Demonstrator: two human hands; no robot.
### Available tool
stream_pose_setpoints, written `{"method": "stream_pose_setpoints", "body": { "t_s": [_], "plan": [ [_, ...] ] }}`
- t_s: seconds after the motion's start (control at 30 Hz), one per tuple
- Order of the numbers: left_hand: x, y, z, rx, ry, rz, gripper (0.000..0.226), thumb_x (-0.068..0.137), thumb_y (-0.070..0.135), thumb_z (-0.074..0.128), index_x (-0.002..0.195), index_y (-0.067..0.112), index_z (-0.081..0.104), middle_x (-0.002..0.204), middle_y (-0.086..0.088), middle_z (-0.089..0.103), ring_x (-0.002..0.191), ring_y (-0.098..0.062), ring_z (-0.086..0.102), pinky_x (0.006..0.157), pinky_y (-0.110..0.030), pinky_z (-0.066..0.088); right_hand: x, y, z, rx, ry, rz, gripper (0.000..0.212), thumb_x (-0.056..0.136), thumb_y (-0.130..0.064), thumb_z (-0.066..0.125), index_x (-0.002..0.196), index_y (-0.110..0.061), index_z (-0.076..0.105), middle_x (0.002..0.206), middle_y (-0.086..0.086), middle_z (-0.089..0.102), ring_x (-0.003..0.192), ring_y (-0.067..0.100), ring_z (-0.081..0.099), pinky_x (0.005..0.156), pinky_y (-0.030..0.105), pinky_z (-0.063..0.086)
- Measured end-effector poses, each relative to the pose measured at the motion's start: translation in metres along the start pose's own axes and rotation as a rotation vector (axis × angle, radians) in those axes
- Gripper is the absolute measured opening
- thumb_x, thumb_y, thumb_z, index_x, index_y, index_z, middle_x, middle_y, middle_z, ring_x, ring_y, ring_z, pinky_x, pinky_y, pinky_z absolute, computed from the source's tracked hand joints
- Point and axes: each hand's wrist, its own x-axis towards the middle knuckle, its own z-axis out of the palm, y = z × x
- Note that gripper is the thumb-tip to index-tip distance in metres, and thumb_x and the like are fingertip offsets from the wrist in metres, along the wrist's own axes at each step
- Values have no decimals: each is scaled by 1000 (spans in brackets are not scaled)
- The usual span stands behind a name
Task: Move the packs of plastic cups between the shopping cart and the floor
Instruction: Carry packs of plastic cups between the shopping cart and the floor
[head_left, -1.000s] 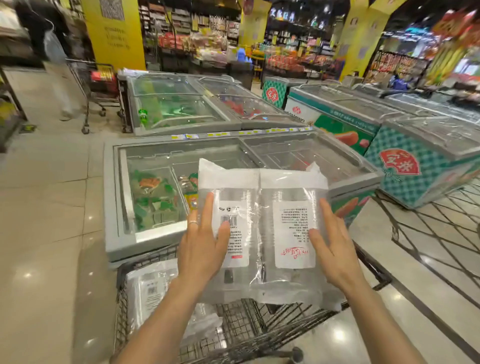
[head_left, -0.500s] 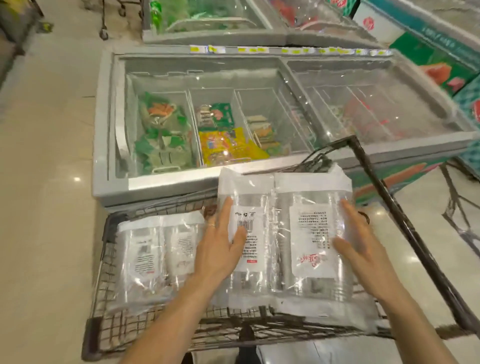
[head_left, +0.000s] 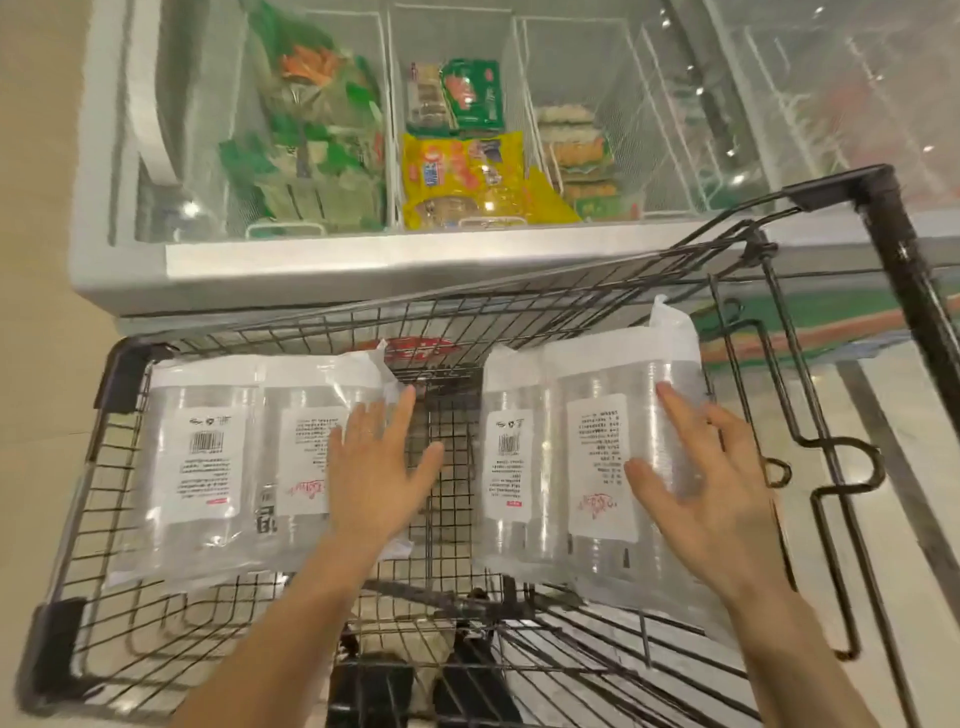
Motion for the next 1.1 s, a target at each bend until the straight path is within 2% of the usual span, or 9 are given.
{"method": "stream_pose_setpoints", "body": {
  "t_s": [0.13,0.23,0.3,0.43,0.57,0.73,0.87,1.0,1.1],
  "plan": [
    [8,-31,23,80,-22,-99,71,91,63,23,155,33,21,159,-15,25,148,-36,15,116,-61,15,23,11,31,-156,-75,85,69,86,-51,63,146,-51,28,147,2,26,99,7,38,76,29,42],
    [10,-43,38,90,-23,-89,71,91,60,24,155,29,24,161,-14,20,149,-37,12,116,-60,11,39,21,60,-278,-122,134,69,87,-56,58,147,-52,23,149,4,23,95,20,54,78,35,50],
    [8,-47,47,97,-12,-83,72,91,60,21,155,28,24,163,-12,13,150,-35,5,117,-57,3,45,26,82,-290,-124,125,70,88,-54,57,148,-50,22,148,5,23,98,26,58,79,39,53],
    [8,-56,59,144,-6,-69,73,90,59,20,156,28,20,164,-7,-2,151,-30,-6,118,-53,-5,50,40,127,-284,-105,85,70,87,-48,64,148,-44,29,145,12,27,111,32,54,76,45,57],
    [9,-58,63,146,21,-61,73,88,56,29,154,26,26,164,-8,4,151,-31,-2,117,-52,-6,52,52,163,-395,-163,59,75,87,-49,62,151,-40,26,148,18,27,113,37,48,84,45,50],
    [9,-58,63,142,21,-70,73,86,54,32,154,26,28,164,-9,5,151,-31,-2,117,-52,-7,49,54,171,-437,-142,62,75,89,-47,60,152,-39,20,149,20,27,115,37,44,85,44,48],
    [8,-56,55,87,-6,-82,76,84,56,28,154,26,28,164,-8,7,151,-31,-1,119,-54,-2,53,48,163,-517,-131,41,75,88,-54,58,152,-35,24,148,25,32,130,41,37,97,50,39],
    [7,-48,30,-10,-26,-94,80,82,61,23,155,29,24,164,-8,11,151,-30,4,118,-55,8,68,25,127,-335,-146,106,70,94,-56,48,154,-34,18,158,20,19,140,39,28,108,52,31],
    [7,-37,-3,-34,-9,-82,83,80,64,22,155,29,25,163,-7,14,151,-31,8,118,-56,10,79,-3,92,-243,-97,30,65,97,-51,45,154,-33,19,159,14,22,143,34,26,112,51,29]
  ]
}}
